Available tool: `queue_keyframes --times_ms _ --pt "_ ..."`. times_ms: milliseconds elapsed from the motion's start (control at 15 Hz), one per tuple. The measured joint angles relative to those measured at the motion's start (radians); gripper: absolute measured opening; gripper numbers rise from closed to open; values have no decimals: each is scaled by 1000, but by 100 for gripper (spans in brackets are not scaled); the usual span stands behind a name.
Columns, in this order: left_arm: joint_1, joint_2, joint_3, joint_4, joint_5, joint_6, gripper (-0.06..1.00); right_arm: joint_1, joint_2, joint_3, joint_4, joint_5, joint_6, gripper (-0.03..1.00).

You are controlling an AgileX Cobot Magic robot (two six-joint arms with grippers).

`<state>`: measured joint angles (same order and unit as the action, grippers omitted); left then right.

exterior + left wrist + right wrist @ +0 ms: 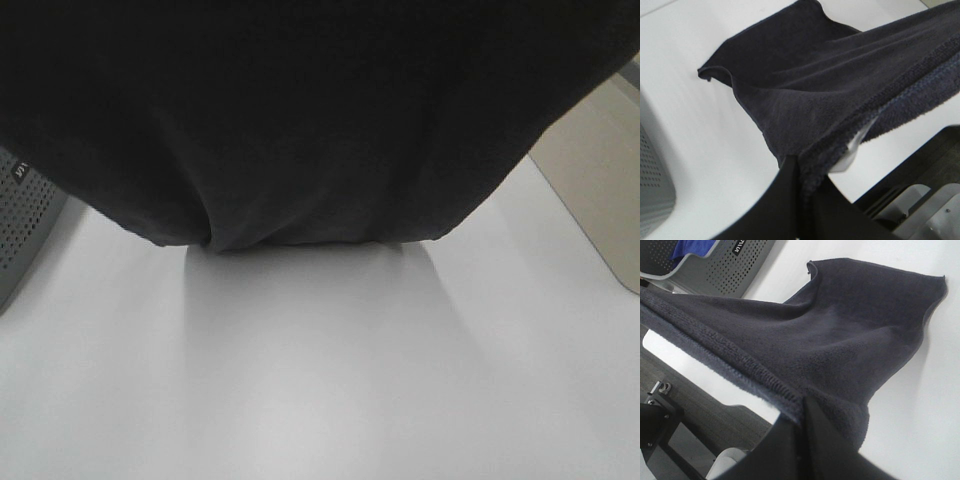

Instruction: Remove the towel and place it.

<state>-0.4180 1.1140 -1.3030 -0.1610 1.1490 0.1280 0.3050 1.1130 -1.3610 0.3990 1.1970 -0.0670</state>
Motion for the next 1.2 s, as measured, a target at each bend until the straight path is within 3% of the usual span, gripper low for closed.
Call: queue_keyframes --times_ms 133,333,1200 --pt "0 -53 156 -58 -6 5 0 0 -66 157 20 -1 12 2" --pt "0 -72 258 -120 -6 18 0 0 -119 259 25 -1 35 2" --pt "0 -76 272 -104 -6 20 0 0 -129 269 43 1 45 2"
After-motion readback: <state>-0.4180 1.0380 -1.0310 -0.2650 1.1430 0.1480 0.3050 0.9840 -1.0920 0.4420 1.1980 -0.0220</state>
